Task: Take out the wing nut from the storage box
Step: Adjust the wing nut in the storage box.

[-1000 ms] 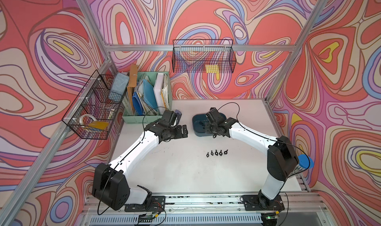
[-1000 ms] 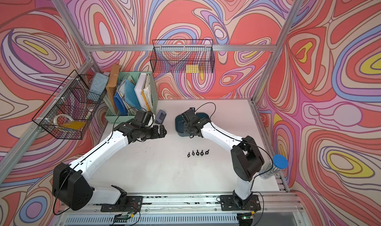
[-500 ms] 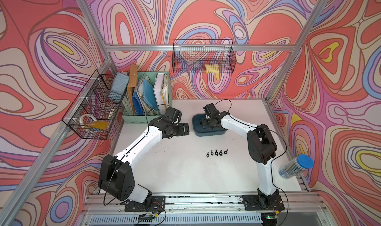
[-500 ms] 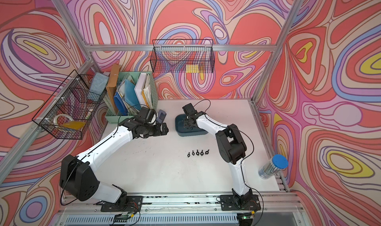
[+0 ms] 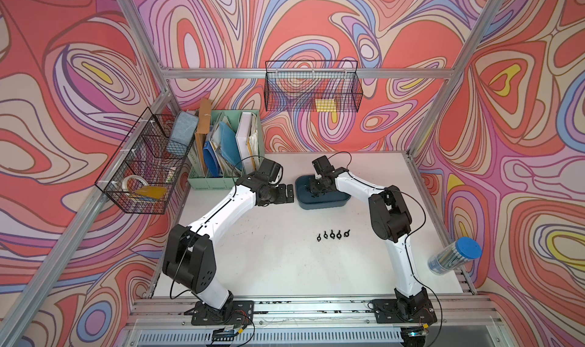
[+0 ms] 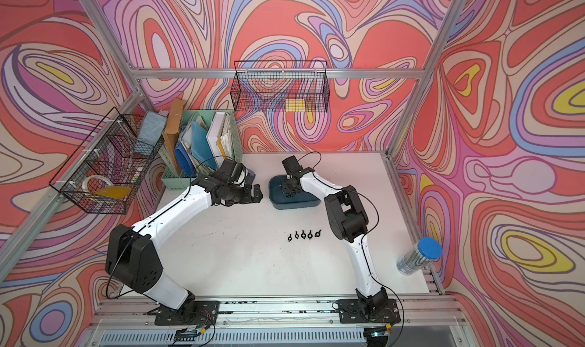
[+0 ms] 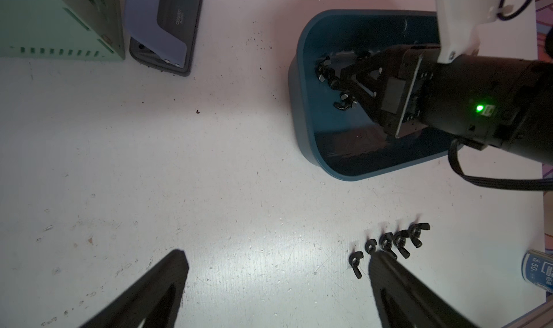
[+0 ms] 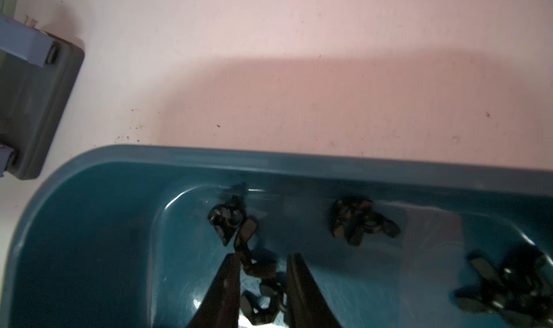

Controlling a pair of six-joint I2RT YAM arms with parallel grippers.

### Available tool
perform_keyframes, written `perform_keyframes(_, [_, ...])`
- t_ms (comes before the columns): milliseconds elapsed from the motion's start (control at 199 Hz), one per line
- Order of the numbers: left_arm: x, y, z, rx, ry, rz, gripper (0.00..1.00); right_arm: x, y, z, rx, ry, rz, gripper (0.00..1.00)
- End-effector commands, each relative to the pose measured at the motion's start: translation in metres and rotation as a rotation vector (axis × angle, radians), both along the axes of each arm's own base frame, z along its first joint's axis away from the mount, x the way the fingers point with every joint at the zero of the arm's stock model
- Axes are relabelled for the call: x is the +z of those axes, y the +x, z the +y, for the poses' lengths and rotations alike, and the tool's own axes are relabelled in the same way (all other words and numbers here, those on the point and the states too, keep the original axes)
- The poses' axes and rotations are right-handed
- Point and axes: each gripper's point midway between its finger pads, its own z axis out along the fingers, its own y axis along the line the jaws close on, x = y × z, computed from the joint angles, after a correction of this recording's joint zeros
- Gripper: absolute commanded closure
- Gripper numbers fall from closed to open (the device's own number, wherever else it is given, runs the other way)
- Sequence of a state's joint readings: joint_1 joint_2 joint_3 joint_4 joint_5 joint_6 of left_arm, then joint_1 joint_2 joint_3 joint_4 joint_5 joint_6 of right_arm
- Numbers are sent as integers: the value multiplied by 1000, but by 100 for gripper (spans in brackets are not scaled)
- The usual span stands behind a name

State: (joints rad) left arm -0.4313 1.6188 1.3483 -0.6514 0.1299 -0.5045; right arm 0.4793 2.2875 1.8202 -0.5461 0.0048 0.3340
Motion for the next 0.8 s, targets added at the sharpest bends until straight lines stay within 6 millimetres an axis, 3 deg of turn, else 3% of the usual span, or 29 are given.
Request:
perform_keyframes(0, [0,4,-3,-13,-6,16,1,-1,8,-10,-24,11,3,71])
perform_keyframes(421, [-1,5,-6,-13,-16,22,1,-11,16,-16,-38,-3,18,71])
perform_keyframes(797, [-1,5,-8,-15,-28,23,1,20,23,-52,-141,-51,-61,64])
